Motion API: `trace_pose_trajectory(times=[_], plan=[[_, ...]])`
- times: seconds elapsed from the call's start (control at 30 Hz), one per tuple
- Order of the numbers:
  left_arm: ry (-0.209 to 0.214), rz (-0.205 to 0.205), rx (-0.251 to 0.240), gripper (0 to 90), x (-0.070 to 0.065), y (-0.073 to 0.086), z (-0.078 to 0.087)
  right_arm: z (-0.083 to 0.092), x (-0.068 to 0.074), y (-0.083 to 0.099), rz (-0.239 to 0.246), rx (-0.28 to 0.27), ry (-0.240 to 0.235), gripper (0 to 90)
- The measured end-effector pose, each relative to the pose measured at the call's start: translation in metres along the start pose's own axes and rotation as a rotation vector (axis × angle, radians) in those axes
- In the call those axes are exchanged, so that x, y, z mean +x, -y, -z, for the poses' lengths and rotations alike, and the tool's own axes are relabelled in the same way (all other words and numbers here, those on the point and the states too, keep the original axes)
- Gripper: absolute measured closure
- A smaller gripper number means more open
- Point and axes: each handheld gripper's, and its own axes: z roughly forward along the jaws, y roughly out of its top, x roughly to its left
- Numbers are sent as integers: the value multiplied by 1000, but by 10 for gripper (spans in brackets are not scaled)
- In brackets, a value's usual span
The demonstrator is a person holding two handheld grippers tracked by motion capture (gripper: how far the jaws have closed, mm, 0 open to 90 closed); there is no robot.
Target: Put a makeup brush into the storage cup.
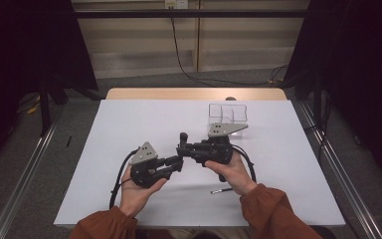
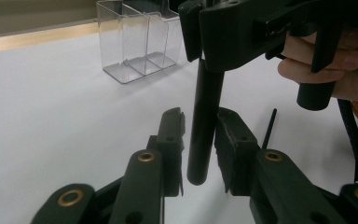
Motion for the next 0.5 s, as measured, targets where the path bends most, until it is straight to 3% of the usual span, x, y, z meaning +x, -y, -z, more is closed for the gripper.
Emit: trace_pose_trajectory(times=[0.17, 0.23, 0.3, 0.4, 0.5], plan=[[-14, 19, -12, 596, 2, 0, 0, 1, 1, -1, 2, -3, -4, 796], [-40, 20, -17, 494, 3, 0, 0, 2, 0, -1, 4, -4, 3, 796], [-50, 19, -16, 455, 3, 0, 0, 3, -1, -1, 4, -9, 7, 796], [-83, 42, -16, 310, 4, 0, -1, 5, -2, -2, 8, -10, 8, 796], [-112, 60, -15, 232, 6, 0, 1, 6, -2, -2, 11, -13, 12, 796]])
